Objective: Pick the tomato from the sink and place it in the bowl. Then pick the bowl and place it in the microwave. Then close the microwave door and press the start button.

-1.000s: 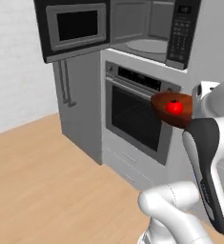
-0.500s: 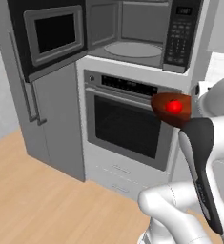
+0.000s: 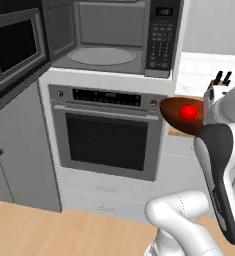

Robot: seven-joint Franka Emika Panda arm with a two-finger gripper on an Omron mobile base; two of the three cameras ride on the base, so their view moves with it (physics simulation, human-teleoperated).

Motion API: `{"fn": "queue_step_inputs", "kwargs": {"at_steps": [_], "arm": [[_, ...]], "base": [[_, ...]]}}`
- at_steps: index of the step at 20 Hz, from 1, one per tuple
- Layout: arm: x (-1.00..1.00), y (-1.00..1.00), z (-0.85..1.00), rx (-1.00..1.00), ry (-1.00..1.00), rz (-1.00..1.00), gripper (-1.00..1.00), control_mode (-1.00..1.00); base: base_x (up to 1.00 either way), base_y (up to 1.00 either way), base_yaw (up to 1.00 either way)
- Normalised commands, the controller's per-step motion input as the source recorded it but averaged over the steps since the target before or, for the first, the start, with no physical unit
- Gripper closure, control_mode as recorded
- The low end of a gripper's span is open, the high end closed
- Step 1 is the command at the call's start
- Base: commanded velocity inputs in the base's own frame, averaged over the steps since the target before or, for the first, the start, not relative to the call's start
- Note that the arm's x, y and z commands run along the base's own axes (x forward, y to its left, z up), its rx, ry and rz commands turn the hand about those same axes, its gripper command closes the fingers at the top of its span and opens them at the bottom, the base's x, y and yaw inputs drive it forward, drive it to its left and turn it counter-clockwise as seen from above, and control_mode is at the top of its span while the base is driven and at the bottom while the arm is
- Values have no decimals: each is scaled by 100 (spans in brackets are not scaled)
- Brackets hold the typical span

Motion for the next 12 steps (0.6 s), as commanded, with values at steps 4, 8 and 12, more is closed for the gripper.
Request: {"fn": "queue_step_inputs", "kwargs": {"at_steps": [4, 8, 12], "arm": [[0, 0, 0, 0, 0, 0, 100, 100], [0, 0, 0, 0, 0, 0, 100, 100], [0, 0, 0, 0, 0, 0, 100, 100]], "base": [[8, 100, -54], [1, 100, -45], [17, 97, -40]]}}
